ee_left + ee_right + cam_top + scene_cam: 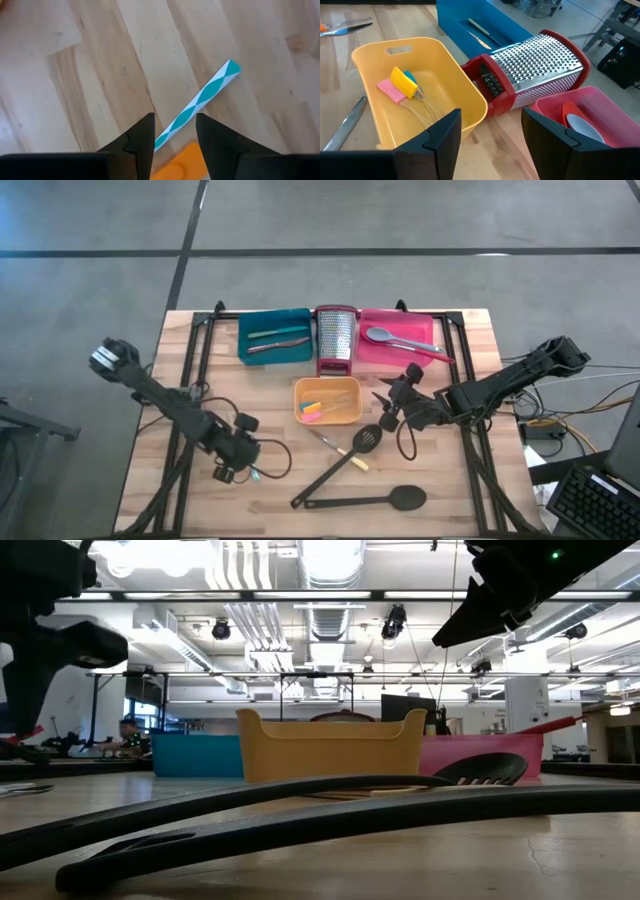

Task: Pick & Place Kitchen Items
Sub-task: Put the blue patterned table knife into the blue bin

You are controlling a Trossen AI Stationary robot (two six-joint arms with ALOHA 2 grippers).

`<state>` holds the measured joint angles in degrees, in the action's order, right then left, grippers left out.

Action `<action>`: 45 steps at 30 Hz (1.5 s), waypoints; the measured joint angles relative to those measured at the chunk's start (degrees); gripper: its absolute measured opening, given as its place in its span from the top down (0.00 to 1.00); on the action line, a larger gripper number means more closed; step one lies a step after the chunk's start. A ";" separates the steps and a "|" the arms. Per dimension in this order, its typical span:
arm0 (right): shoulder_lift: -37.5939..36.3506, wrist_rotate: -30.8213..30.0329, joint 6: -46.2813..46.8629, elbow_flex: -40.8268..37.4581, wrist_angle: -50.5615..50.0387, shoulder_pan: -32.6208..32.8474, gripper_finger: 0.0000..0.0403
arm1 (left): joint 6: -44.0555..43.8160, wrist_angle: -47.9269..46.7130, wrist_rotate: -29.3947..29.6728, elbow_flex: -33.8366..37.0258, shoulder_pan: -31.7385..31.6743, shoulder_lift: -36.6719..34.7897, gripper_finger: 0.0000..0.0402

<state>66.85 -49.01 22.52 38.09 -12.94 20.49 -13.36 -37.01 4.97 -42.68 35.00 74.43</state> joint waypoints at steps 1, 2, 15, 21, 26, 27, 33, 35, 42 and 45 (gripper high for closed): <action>0.00 0.00 0.00 -0.02 0.01 0.00 0.52 | 0.04 0.20 0.00 0.00 0.00 0.65 0.63; 0.00 0.00 0.00 -0.06 -0.01 0.00 0.52 | 0.00 0.29 0.00 0.00 0.00 1.35 0.63; 0.00 0.00 0.00 -0.39 -0.03 0.00 0.58 | 0.88 5.59 -6.95 0.00 0.04 8.10 0.63; 0.00 0.00 0.00 -0.39 -0.01 0.00 0.54 | 1.37 5.81 -6.86 -0.14 0.04 11.78 0.63; 0.00 0.00 0.00 -0.39 0.02 0.00 0.51 | 3.92 6.20 -6.80 -0.20 0.09 14.53 0.63; 0.00 0.00 0.00 -0.39 0.01 0.00 0.50 | 5.36 6.23 -6.79 -0.20 0.09 14.91 0.64; 0.00 0.00 0.00 -0.39 0.06 0.00 0.49 | 17.85 6.81 -5.92 -0.15 0.14 16.41 0.74; 0.00 0.00 0.00 -0.39 0.06 -0.02 0.50 | 22.27 7.05 -5.86 -0.15 0.10 16.51 0.81; 0.00 0.00 0.00 -0.39 0.16 0.00 0.55 | 34.43 8.10 -2.35 -1.42 -0.55 16.33 0.91; 0.00 0.00 0.00 -0.39 0.19 0.00 0.57 | 36.42 7.78 0.60 -2.75 -0.71 16.29 0.91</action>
<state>66.85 -49.01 22.52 37.69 -12.75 20.49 23.06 -29.23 5.58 -45.42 34.30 90.72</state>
